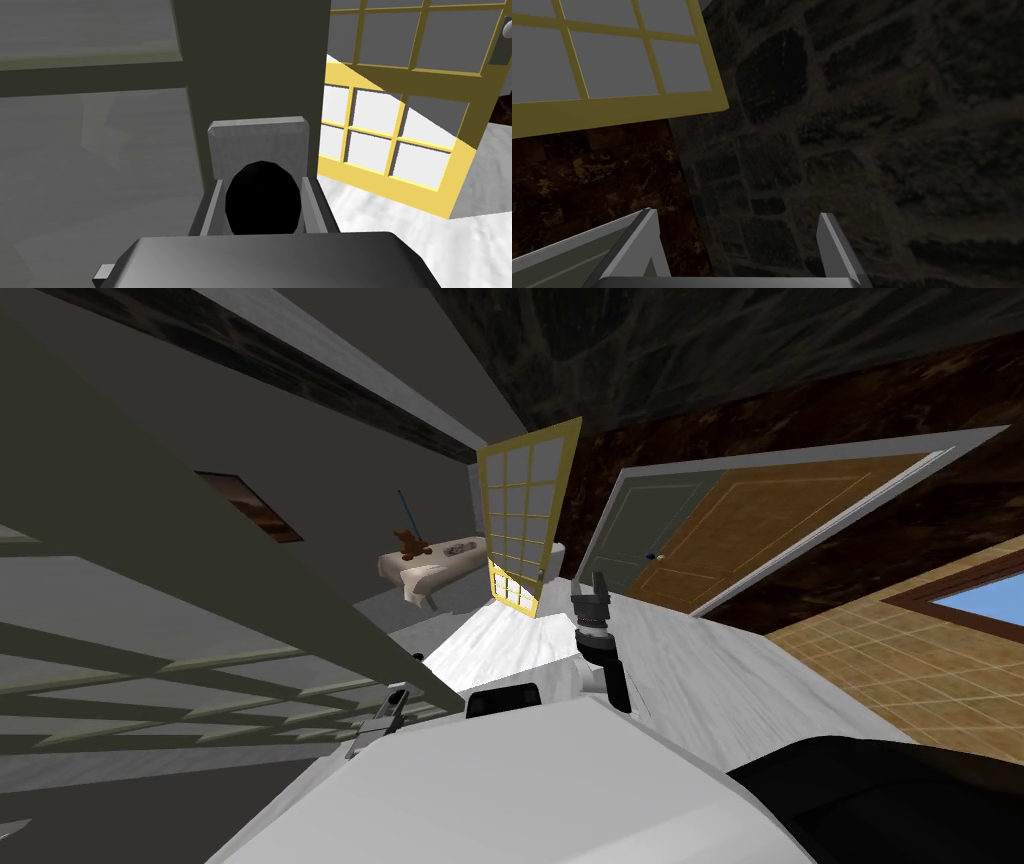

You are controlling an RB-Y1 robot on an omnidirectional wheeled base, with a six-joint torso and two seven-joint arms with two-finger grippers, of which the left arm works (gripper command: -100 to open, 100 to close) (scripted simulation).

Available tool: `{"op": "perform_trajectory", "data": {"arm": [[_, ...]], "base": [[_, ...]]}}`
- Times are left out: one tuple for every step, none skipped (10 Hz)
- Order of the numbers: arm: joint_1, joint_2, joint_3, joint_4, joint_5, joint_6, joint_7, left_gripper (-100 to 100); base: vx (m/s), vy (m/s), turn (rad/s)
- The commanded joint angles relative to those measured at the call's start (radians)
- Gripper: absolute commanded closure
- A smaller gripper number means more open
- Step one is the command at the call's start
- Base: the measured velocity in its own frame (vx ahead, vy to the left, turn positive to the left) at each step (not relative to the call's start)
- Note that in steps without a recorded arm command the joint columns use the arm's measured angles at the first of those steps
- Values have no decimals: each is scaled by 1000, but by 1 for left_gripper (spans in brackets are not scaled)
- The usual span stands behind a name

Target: Pull the door open

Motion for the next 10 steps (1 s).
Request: {"op": "perform_trajectory", "data": {"arm": [[-4,2,-8,15,-4,-9,10,100],[-6,4,-10,18,-5,-12,12,100],[-11,6,-13,25,-7,-16,17,100],[-17,8,-18,35,-9,-23,24,100],[-21,10,-20,42,-11,-26,28,100],[-26,13,-24,50,-13,-31,33,100],[-29,14,-27,55,-14,-35,37,100],[-27,14,-25,49,-13,-29,33,100],[-32,15,-30,59,-16,-32,39,100],[-36,16,-32,63,-16,-34,41,100]], "base": [[-198,12,-126],[-204,25,-89],[-220,45,-93],[-222,35,-168],[-233,48,-119],[-217,50,-119],[-186,51,-100],[-79,22,-24],[-116,10,-96],[-206,43,-147]]}}
